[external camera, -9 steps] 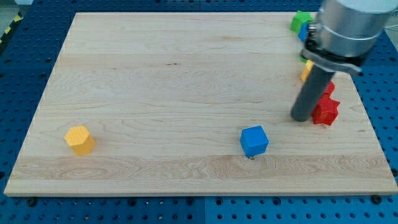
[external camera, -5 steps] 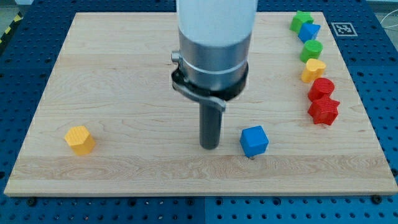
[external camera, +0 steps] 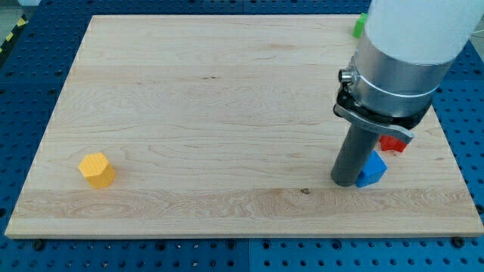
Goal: Move the blue cube below the red star
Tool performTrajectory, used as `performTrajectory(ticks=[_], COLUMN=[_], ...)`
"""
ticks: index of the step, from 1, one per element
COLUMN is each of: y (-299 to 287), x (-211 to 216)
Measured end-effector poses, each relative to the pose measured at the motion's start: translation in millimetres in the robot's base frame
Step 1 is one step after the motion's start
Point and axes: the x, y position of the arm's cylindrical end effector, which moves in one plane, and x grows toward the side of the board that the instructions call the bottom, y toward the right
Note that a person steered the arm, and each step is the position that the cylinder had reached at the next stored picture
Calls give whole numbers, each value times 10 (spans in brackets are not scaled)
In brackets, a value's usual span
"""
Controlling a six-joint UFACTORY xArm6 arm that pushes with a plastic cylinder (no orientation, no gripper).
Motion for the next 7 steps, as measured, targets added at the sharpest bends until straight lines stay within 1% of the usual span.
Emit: performTrajectory(ticks=[2,4,5,7], y=[225,262,288,575], x=[0,0,72,200])
